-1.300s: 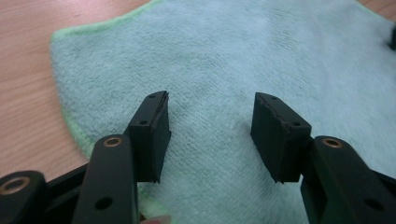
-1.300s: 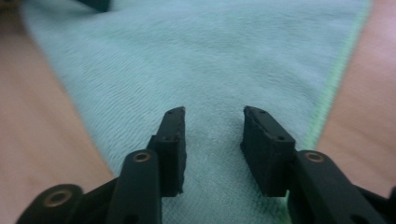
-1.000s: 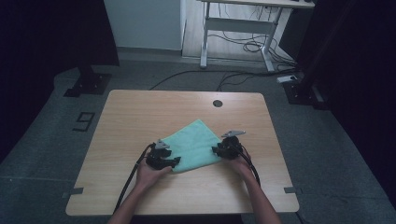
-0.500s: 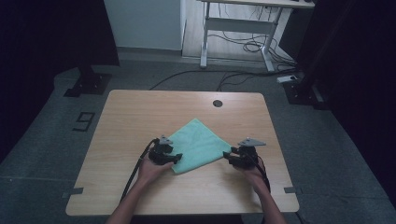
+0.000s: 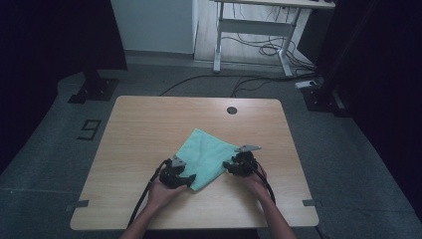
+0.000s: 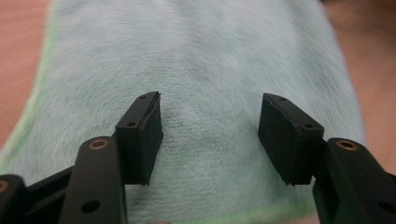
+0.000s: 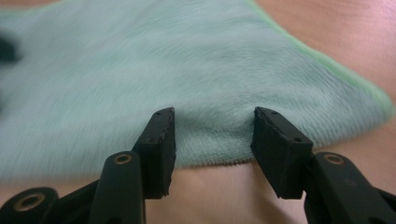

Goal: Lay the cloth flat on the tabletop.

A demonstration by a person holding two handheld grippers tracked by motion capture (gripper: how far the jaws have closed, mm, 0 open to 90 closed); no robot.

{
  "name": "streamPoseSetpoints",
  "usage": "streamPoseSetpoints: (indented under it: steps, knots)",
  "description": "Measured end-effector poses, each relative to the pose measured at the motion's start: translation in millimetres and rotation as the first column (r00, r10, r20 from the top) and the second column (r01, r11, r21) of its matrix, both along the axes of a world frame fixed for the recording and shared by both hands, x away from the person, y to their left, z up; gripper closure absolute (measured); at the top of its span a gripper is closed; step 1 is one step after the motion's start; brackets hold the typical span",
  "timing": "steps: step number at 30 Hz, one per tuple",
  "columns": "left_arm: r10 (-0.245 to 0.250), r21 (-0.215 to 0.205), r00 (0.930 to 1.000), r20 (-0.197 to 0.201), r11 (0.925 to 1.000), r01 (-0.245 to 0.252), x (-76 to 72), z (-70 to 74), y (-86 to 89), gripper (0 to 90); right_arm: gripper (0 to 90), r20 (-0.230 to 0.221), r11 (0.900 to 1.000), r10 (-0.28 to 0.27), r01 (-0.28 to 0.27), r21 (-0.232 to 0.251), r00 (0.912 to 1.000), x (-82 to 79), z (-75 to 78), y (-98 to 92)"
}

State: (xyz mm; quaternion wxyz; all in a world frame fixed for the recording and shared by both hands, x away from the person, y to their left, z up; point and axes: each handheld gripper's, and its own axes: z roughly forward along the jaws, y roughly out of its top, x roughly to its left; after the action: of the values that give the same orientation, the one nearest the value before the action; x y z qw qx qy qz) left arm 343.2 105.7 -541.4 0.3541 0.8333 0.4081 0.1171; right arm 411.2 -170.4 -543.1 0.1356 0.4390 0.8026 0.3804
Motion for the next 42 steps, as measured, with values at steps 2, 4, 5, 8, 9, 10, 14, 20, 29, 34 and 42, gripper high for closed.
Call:
streamPoseSetpoints:
  steps: [2,4,5,8,9,10,14,20,29,34,42]
  knots:
    - [-0.015,0.016,0.9998,-0.016,0.9998,0.015,-6.8,2.0,-4.3,37.3,49.5,-0.013,1.000,-0.004,0.004,0.014,0.9999,12.0,0.5,4.5]
    - [-0.025,0.008,0.9995,-0.018,0.9997,0.025,-8.6,5.5,-7.2,37.2,49.1,-0.017,1.000,-0.005,0.006,0.028,0.9998,19.7,1.6,7.1]
    - [-0.022,-0.002,0.9998,0.000,0.9998,0.022,-8.4,8.5,-8.9,37.5,49.2,-0.017,0.999,-0.008,0.009,0.041,0.9998,21.3,3.3,6.8]
    - [-0.025,-0.026,0.9992,0.031,0.9993,0.026,-3.1,20.6,-18.2,38.2,50.5,0.021,0.996,-0.021,0.019,0.090,0.9996,13.5,13.9,0.0]
    - [-0.037,-0.036,0.9988,0.032,0.9986,0.038,-1.0,24.0,-23.8,38.3,50.7,0.037,0.995,-0.023,0.019,0.095,0.9990,9.1,17.8,-3.4]
    - [-0.050,-0.036,0.9982,0.035,0.9981,0.051,0.9,26.6,-30.8,38.2,50.7,0.042,0.995,-0.026,0.022,0.097,0.9988,5.0,21.5,-7.2]
    - [-0.098,-0.008,0.9948,0.029,0.9951,0.099,8.0,26.1,-61.5,36.8,50.7,0.067,0.991,-0.039,0.030,0.127,0.9970,-12.8,31.1,-26.9]
    - [-0.104,0.079,0.9946,0.004,0.9915,0.104,16.9,7.5,-82.7,40.5,50.6,0.091,0.981,-0.070,0.052,0.187,0.9934,-37.6,32.7,-51.4]
    - [-0.082,0.001,0.9966,-0.008,0.9966,0.082,25.6,5.0,-64.0,79.3,51.0,0.126,0.981,-0.054,0.029,0.190,0.9906,-55.7,35.8,-56.5]
    - [-0.038,-0.193,0.9978,-0.053,0.9808,0.027,37.3,9.4,-34.0,82.1,50.4,0.117,0.986,-0.017,-0.003,0.167,0.9930,-58.6,30.1,-46.9]
    - [-0.004,-0.272,0.9974,-0.072,0.9621,-0.016,46.6,17.4,-0.8,81.9,50.6,0.101,0.992,0.019,-0.031,0.121,0.9947,-55.5,21.7,-33.0]
